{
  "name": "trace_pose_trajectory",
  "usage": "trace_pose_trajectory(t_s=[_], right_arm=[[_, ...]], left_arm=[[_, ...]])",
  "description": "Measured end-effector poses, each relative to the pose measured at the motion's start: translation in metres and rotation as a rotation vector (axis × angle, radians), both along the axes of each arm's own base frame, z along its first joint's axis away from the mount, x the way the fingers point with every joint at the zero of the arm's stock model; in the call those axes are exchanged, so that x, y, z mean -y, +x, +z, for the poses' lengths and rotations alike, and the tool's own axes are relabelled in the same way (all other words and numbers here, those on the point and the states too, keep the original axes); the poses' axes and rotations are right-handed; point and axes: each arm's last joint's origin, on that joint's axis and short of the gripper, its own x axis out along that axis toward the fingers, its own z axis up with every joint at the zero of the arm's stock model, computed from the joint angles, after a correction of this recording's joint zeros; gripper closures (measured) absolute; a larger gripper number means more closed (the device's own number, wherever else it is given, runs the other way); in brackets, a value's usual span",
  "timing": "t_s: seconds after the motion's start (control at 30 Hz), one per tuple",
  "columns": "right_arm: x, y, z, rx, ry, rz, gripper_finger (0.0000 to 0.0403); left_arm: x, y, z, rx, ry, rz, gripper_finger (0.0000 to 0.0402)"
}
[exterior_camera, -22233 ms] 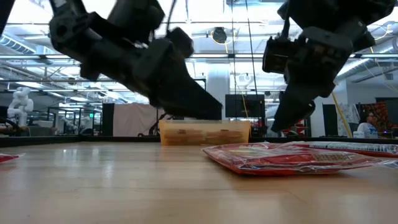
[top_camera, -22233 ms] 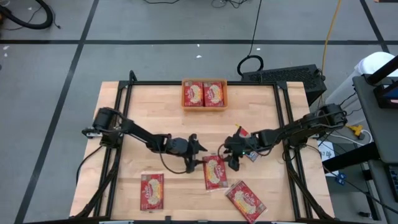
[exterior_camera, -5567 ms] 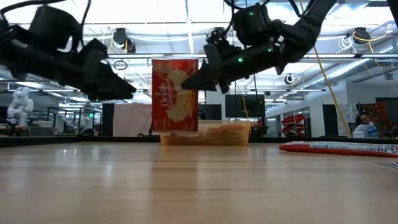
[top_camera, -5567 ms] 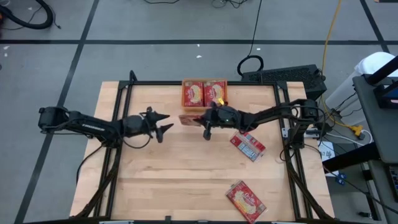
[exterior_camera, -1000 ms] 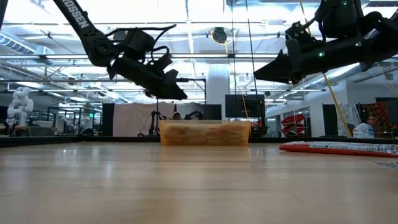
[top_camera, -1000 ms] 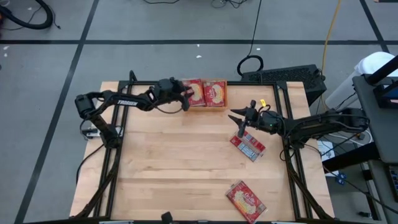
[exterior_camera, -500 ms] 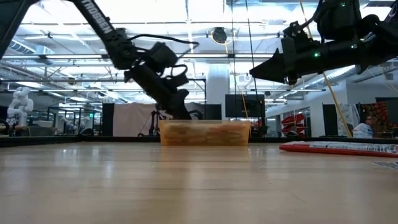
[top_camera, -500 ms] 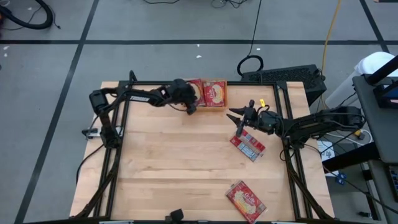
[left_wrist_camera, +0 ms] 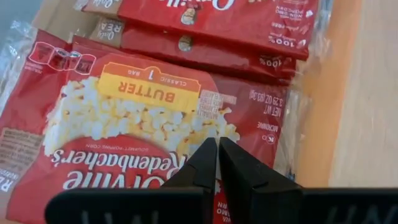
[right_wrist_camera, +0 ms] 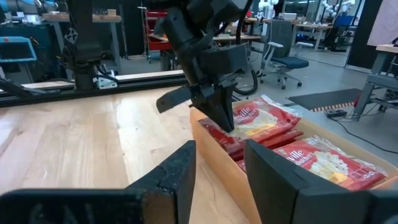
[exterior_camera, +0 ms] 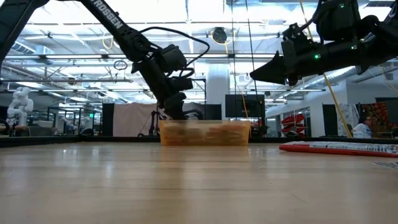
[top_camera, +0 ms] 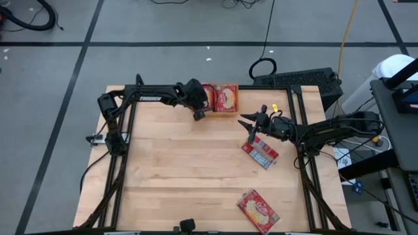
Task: Sort popcorn bags into baskets
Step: Put the popcorn pack into the orange bin
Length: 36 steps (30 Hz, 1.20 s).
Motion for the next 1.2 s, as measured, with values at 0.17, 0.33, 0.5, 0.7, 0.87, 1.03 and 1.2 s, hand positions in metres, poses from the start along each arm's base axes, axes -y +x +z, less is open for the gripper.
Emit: trace_pose_trajectory(t_s=[0.17,0.33,0.5,0.7,0.87,1.03,1.2], right_arm=[[0.0,0.0,-0.001,-0.009,0.0,0.0,0.0275],[0.0,0.0,-0.002,-0.018,0.001,0.001,0.0275],[0.0,0.0,-0.002,-0.02,0.002,0.001,0.0275],[0.0,0.0,-0.002,-0.02,0.002,0.001,0.0275],[0.0,0.0,-0.002,-0.02,0.002,0.001,0.0275],[0.0,0.0,-0.002,-0.02,0.003,0.001,0.0275],[0.0,0.0,-0.002,-0.022,0.0,0.001,0.0275]], left_arm=[[0.001,0.005,0.014,0.002,0.006,-0.02,0.0378],[0.007,0.01,0.019,-0.011,0.003,-0.041,0.0378],[0.007,0.01,0.019,-0.054,0.09,0.024,0.0378],[0.009,0.002,0.005,-0.108,0.118,0.049,0.0378],[0.018,0.002,-0.001,-0.144,0.132,-0.021,0.0378],[0.025,0.006,-0.001,-0.168,0.166,-0.063,0.0378],[0.031,0.005,0.015,-0.151,0.212,-0.043,0.0378]])
